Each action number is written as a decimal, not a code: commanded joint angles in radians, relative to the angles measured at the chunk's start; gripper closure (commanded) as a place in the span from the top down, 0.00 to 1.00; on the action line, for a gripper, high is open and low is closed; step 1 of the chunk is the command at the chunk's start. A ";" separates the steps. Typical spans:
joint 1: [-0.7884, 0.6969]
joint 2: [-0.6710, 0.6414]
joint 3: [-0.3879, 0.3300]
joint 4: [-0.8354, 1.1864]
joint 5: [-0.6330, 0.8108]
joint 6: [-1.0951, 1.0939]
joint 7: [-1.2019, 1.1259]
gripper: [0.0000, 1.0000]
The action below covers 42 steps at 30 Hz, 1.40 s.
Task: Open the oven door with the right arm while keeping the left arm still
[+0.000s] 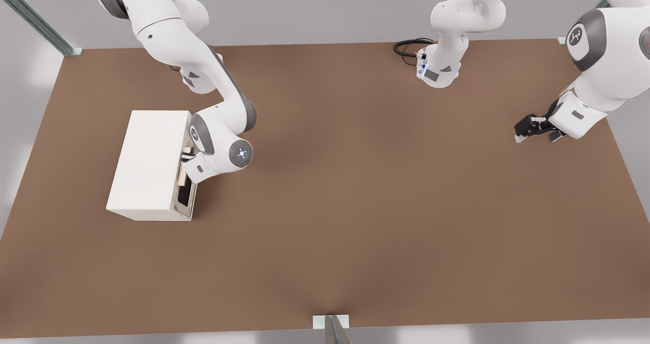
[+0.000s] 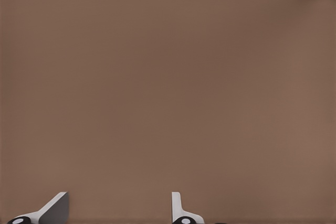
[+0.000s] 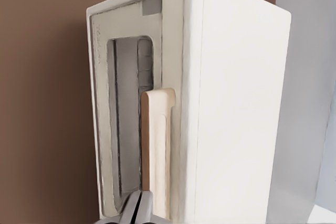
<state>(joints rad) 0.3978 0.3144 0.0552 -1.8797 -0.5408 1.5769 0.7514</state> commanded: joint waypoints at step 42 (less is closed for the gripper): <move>-0.275 -0.149 -0.034 0.478 0.443 -0.081 -0.725 1.00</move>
<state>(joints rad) 0.1160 0.1944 0.0507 -1.3933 -0.1294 1.5021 0.6736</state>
